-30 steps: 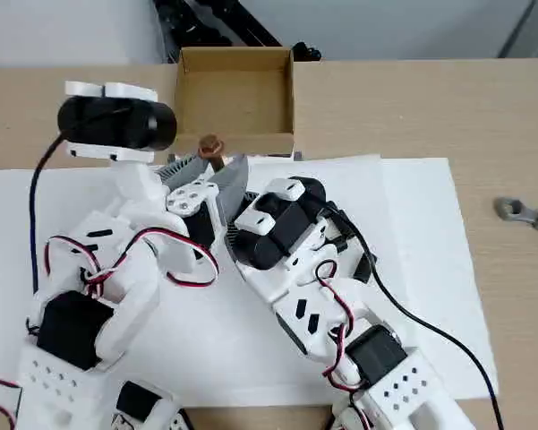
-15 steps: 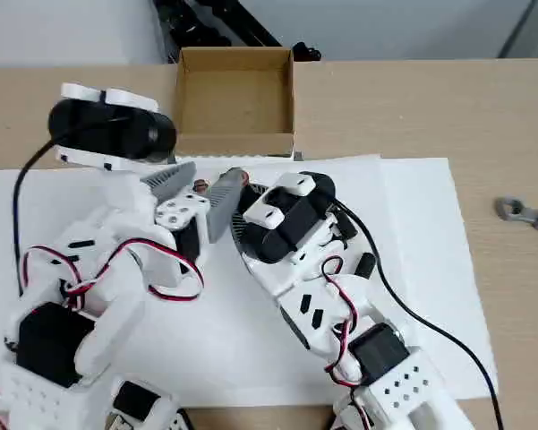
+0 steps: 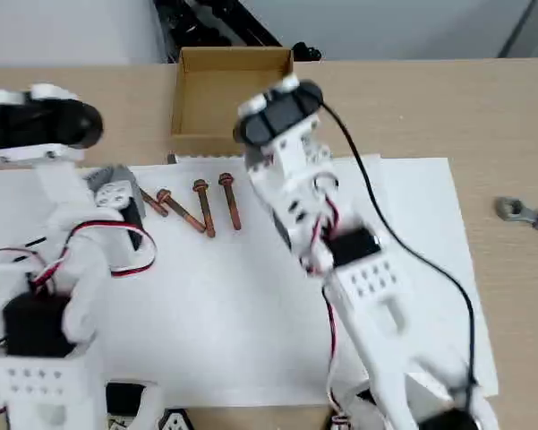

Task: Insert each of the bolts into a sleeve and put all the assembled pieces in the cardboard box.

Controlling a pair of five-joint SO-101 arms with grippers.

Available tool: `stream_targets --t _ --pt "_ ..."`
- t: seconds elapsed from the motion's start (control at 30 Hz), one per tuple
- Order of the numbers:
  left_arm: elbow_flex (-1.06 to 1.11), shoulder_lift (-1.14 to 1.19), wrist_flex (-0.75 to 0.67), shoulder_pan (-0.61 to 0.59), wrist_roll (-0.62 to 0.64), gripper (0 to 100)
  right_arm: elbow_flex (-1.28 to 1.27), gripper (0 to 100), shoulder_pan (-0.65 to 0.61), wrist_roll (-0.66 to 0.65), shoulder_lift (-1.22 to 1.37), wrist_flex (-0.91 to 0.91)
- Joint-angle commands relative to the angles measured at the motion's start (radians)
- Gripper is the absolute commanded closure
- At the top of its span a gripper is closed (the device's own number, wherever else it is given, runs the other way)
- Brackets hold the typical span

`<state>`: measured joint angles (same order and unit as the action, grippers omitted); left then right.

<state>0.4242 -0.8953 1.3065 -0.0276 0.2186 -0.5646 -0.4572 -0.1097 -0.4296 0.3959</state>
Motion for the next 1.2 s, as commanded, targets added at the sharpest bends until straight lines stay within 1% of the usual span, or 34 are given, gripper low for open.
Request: stream_targets --t 0.0,0.1,0.17,0.33,0.43,0.57,0.73,0.87,0.97,1.03,1.17 --pt "0.093 -0.006 -0.091 -0.006 -0.087 99 0.195 99.7 0.028 -0.037 0.127 -0.028" --pt "0.191 -0.012 -0.226 -0.005 -0.158 99 0.308 99.7 0.038 -0.041 0.248 -0.028" --pt "0.240 -0.008 -0.296 -0.006 -0.176 99 0.379 99.6 0.050 -0.041 0.337 -0.031" --pt "0.361 -0.003 -0.399 -0.006 -0.180 99 0.525 99.6 0.085 -0.040 0.601 -0.162" --pt "0.420 -0.003 -0.448 -0.006 -0.184 99 0.652 99.6 0.093 -0.043 0.748 -0.176" --pt "0.440 -0.005 -0.456 -0.029 -0.184 99 0.825 98.7 0.094 -0.041 0.923 -0.174" --pt "0.440 -0.005 -0.456 -0.137 -0.180 99 0.895 85.9 0.088 -0.044 1.026 -0.165" --pt "0.440 -0.003 -0.430 -0.195 -0.178 97 0.895 80.7 0.079 -0.048 1.029 -0.134" --pt "0.440 -0.003 -0.407 -0.201 -0.176 97 0.896 82.0 0.074 -0.048 1.024 -0.114" --pt "0.437 -0.003 -0.407 -0.203 -0.152 96 0.896 85.2 0.073 -0.046 0.998 -0.087" --pt "0.395 0.014 -0.405 -0.203 -0.069 96 0.896 99.8 0.077 -0.040 0.898 0.073"
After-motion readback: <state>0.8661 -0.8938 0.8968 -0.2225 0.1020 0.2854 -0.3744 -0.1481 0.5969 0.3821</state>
